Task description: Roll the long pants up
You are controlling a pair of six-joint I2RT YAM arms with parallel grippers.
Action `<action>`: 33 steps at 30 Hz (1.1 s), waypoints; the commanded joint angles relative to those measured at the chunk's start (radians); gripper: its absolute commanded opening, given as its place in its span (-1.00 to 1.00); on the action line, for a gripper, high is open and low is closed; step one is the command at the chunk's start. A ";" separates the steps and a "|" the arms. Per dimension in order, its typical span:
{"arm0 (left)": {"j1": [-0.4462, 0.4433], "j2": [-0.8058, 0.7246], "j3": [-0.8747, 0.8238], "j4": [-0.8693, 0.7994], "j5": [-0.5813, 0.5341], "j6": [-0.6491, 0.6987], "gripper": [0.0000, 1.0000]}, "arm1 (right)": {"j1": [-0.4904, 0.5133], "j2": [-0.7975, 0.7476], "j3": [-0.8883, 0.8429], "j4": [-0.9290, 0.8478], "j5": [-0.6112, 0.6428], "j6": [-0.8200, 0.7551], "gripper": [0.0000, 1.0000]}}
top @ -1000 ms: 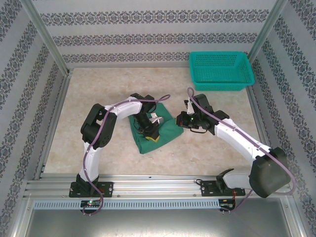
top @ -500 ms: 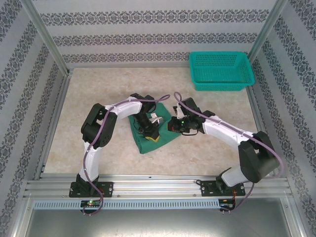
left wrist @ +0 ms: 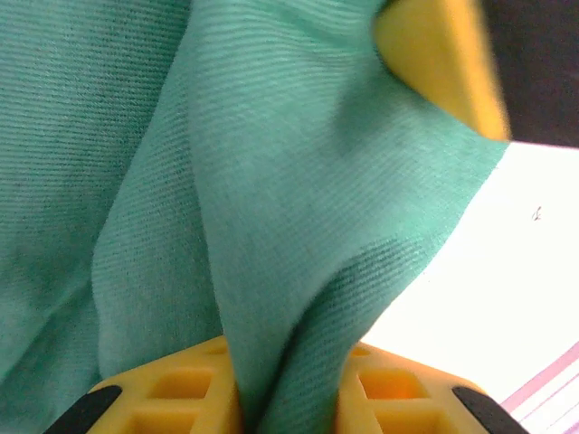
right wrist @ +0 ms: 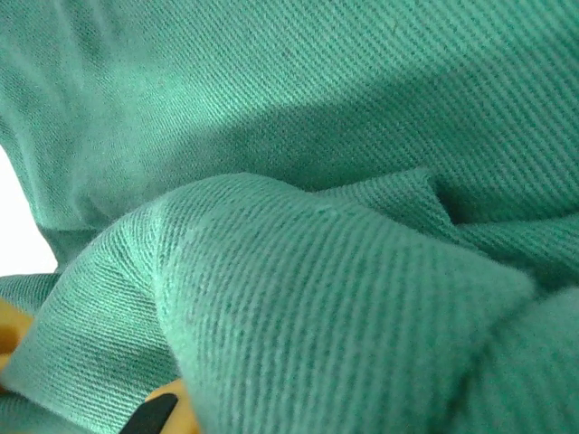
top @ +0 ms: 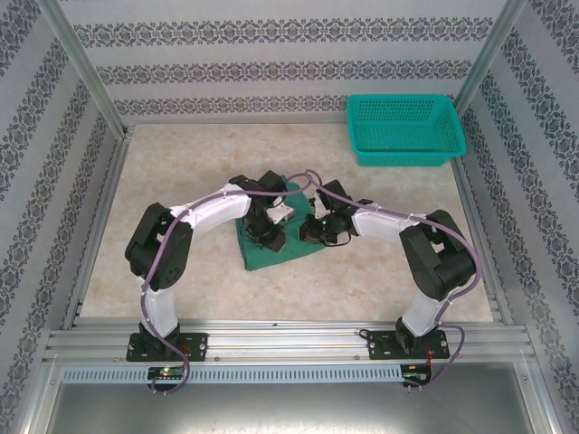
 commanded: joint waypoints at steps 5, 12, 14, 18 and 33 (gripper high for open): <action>-0.180 -0.128 -0.106 0.042 -0.406 0.028 -0.45 | -0.059 0.056 -0.011 -0.068 0.037 -0.009 -1.00; -0.315 -0.172 -0.156 0.100 -0.605 0.050 -0.47 | -0.140 0.054 -0.037 -0.091 0.030 -0.049 -1.00; -0.320 -0.185 -0.168 0.127 -0.584 0.062 -0.48 | -0.150 0.056 -0.043 -0.089 0.027 -0.056 -1.00; -0.326 -0.173 -0.152 0.137 -0.611 0.073 -0.51 | -0.160 0.063 -0.047 -0.088 0.018 -0.061 -1.00; -0.218 0.072 -0.040 0.084 -0.754 0.013 -0.69 | -0.179 0.010 -0.083 -0.092 0.020 -0.065 -1.00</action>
